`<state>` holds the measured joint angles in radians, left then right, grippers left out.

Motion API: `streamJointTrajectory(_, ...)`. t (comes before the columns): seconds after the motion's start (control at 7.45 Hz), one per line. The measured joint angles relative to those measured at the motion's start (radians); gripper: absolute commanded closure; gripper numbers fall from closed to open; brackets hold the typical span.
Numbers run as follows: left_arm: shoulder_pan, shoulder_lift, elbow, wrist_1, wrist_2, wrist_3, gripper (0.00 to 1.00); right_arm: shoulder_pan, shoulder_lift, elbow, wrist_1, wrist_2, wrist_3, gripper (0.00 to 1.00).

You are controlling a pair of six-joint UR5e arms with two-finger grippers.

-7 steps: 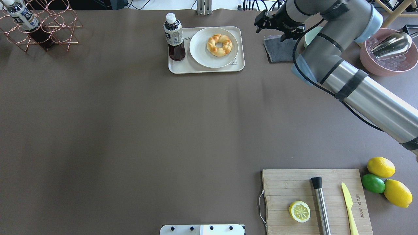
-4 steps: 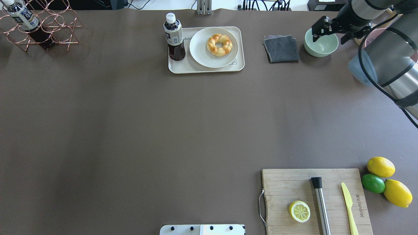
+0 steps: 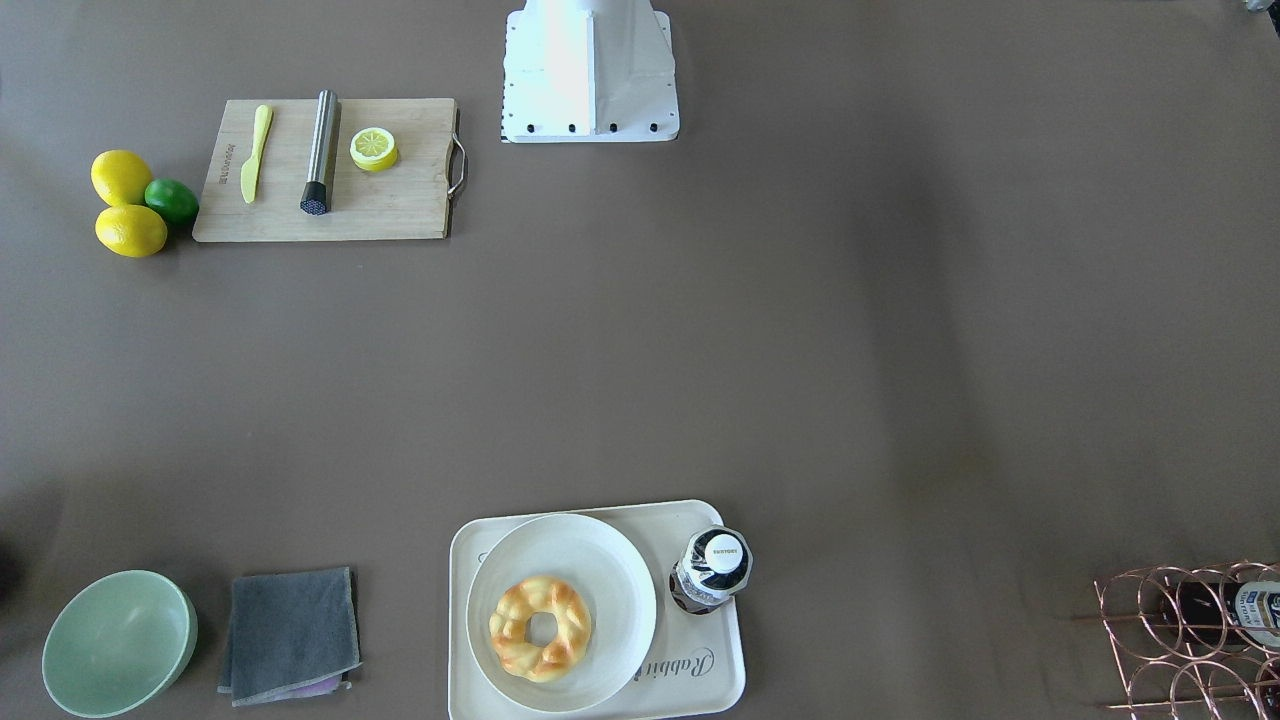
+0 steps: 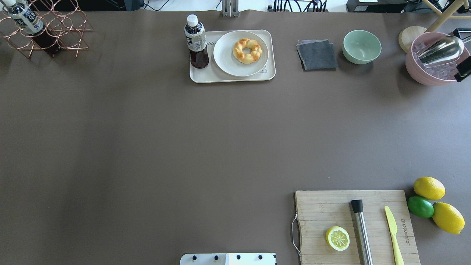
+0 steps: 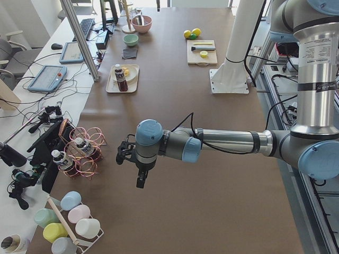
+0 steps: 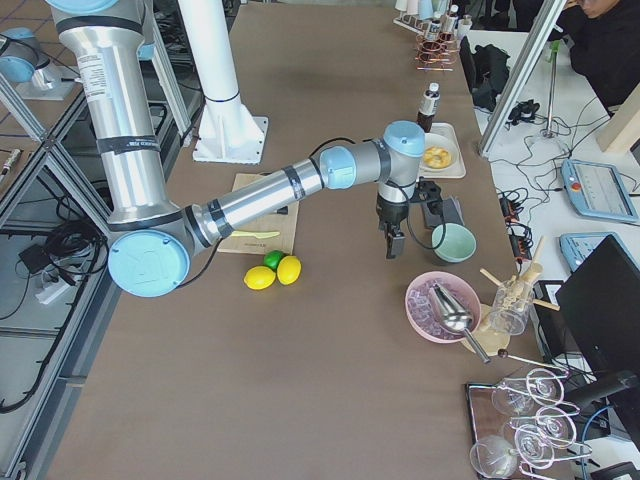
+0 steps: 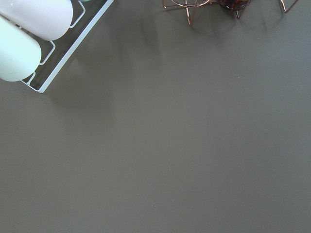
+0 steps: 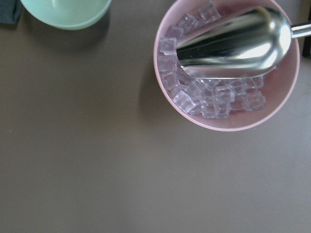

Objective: Place donut on tray

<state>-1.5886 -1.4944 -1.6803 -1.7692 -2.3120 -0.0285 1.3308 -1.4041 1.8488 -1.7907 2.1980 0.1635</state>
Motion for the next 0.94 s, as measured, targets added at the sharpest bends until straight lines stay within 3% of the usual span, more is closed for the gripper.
streamJointTrajectory(0.27, 0.0, -0.005, 0.014, 0.005, 0.044, -0.002, 0.02, 0.119, -0.083, -0.002, -0.058, 0.043, -0.195, 0.0)
streamJointTrajectory(0.54, 0.002, -0.008, 0.019, 0.016, 0.039, -0.002, 0.02, 0.205, -0.16, -0.003, -0.077, 0.109, -0.248, 0.0)
streamJointTrajectory(0.94, 0.0, -0.011, 0.011, 0.008, 0.025, 0.003, 0.02, 0.278, -0.216, -0.008, -0.081, 0.128, -0.296, 0.0)
